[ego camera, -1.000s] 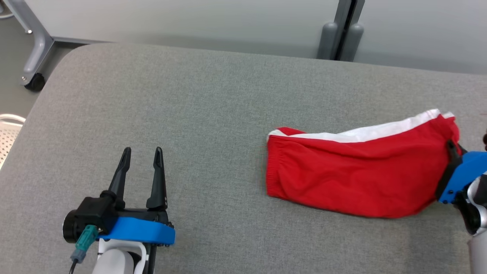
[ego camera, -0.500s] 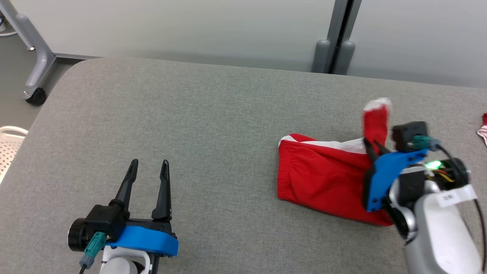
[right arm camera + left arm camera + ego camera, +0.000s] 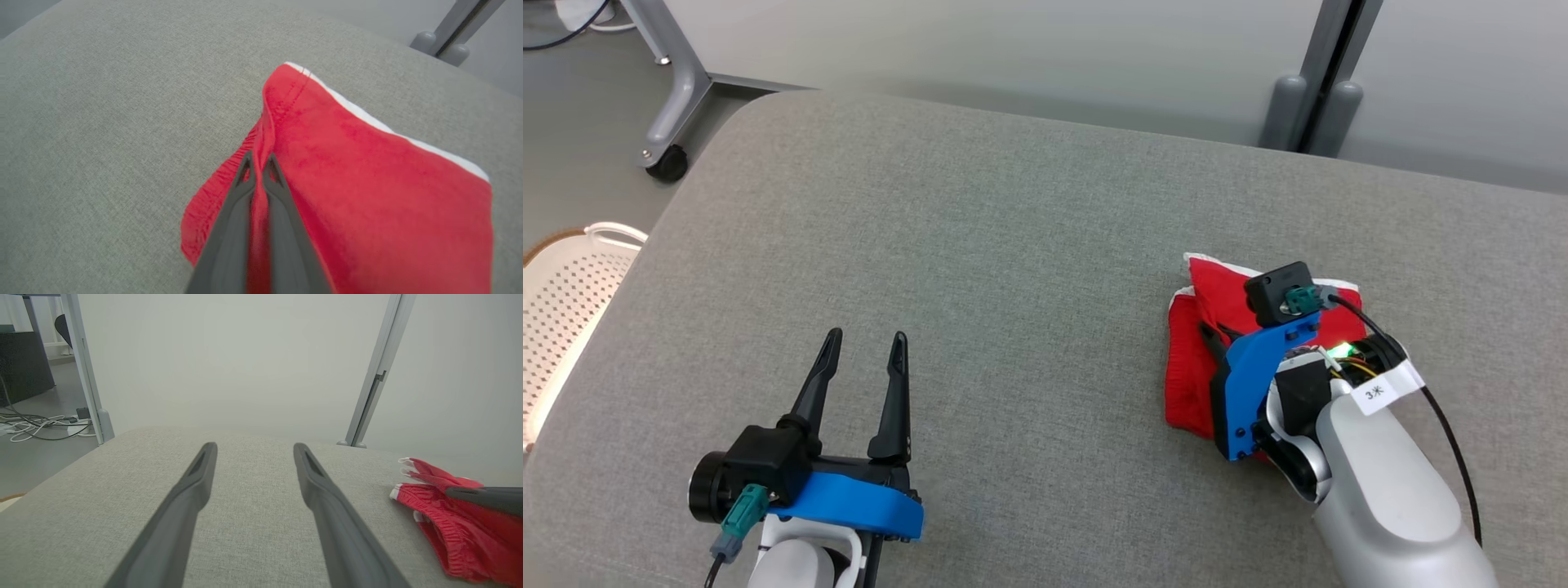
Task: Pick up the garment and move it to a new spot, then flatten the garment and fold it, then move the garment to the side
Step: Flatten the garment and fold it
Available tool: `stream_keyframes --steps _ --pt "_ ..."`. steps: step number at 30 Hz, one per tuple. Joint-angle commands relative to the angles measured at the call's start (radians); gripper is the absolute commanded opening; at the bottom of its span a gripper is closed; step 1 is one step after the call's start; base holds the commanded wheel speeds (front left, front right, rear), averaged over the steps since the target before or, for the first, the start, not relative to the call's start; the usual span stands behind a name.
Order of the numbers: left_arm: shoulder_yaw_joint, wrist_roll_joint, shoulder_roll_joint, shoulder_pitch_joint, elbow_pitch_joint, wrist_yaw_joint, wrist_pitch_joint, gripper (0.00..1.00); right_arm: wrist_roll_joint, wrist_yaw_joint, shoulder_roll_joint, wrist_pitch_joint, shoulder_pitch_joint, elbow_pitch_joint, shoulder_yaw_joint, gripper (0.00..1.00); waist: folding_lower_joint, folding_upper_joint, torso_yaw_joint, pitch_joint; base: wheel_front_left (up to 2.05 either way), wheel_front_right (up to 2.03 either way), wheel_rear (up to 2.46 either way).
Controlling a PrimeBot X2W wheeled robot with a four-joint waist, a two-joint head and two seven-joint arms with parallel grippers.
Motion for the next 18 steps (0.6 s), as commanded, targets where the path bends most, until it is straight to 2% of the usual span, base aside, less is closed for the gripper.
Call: stream_keyframes --steps 1,2,6,9,11,14,18 --pt "-0.001 -0.003 -0.002 -0.012 0.0 -0.008 -0.004 1.0 0.014 0.0 -0.001 -0.013 -0.018 0.013 0.011 0.19 -0.0001 -0.0001 0.004 0.005 0.0 0.0 0.0" --pt "0.0 -0.004 -0.002 -0.013 -0.001 -0.008 -0.004 1.0 0.039 0.0 -0.001 -0.027 -0.024 0.022 0.017 1.0 -0.0001 -0.0001 0.005 0.007 0.0 0.0 0.0" --pt "0.009 -0.004 -0.003 -0.004 -0.005 -0.008 -0.004 1.0 0.18 0.0 -0.001 -0.081 -0.045 0.023 0.056 1.0 -0.0001 -0.0001 -0.006 0.007 0.0 0.0 0.0" --pt "0.018 -0.006 -0.003 0.004 -0.007 -0.007 -0.004 1.0 0.292 0.0 -0.002 -0.113 -0.047 -0.02 0.072 1.0 -0.0001 -0.0001 -0.021 -0.003 0.0 0.0 0.0" --pt "0.026 -0.007 -0.003 0.012 -0.01 -0.005 -0.004 1.0 0.325 0.0 -0.002 -0.134 -0.033 -0.067 0.063 1.0 -0.0001 -0.0001 -0.036 -0.012 0.0 0.0 0.0" --pt "0.038 -0.005 -0.003 0.021 -0.017 -0.002 -0.004 1.0 0.291 0.0 -0.005 -0.171 0.006 -0.161 -0.001 1.0 -0.0001 -0.0001 -0.063 -0.027 0.0 0.0 0.0" --pt "0.054 0.001 -0.003 0.039 -0.023 0.002 -0.004 1.0 0.171 0.0 -0.038 -0.188 0.103 -0.314 -0.133 1.0 -0.0001 -0.0001 -0.095 -0.047 0.0 0.0 0.0"
